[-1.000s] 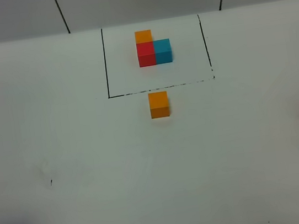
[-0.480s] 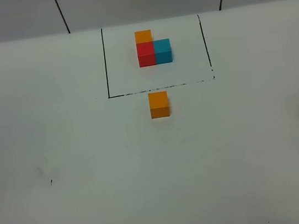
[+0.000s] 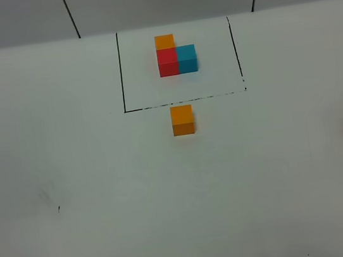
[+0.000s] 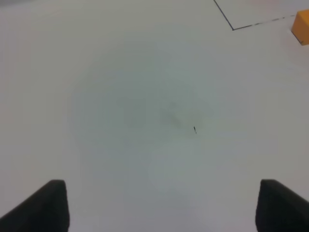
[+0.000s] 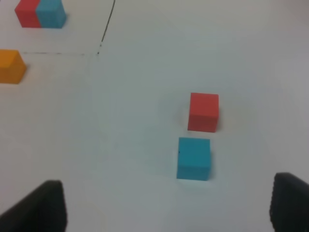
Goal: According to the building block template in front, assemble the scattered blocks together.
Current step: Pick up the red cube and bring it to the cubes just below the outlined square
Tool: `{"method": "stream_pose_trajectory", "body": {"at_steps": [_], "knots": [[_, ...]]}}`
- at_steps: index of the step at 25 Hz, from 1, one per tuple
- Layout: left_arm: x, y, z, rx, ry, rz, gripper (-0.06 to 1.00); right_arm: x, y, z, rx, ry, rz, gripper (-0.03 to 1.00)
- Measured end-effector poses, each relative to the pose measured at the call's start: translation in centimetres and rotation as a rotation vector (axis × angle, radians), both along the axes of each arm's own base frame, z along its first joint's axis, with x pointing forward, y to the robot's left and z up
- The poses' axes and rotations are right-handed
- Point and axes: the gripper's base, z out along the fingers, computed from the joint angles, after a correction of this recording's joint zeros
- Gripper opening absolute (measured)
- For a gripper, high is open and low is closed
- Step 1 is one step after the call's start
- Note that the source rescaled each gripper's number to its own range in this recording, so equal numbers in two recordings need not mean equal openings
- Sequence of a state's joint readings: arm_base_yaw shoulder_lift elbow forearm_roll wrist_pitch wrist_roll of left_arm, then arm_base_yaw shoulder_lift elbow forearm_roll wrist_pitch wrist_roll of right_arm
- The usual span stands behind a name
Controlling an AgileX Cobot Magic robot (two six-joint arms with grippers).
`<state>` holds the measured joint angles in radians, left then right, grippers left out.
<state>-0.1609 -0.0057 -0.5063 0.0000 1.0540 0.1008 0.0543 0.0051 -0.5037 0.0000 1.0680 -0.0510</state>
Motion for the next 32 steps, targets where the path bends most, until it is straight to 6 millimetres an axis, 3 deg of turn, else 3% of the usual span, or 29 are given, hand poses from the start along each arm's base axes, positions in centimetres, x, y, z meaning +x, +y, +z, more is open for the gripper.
{"method": "stream_pose_trajectory", "body": {"at_steps": [5, 15, 32], "knots": [[0.01, 0.10, 0.00, 0.011, -0.001, 0.017, 0.78, 0.00, 0.00, 0.00, 0.000, 0.000, 0.000, 0.90], [-0.02, -0.06, 0.00, 0.002, 0.000, 0.225, 0.74, 0.00, 0.00, 0.00, 0.000, 0.000, 0.000, 0.90], [-0.02, -0.23, -0.01, -0.017, 0.002, 0.219, 0.74, 0.00, 0.00, 0.01, 0.000, -0.001, 0.000, 0.90]]}}
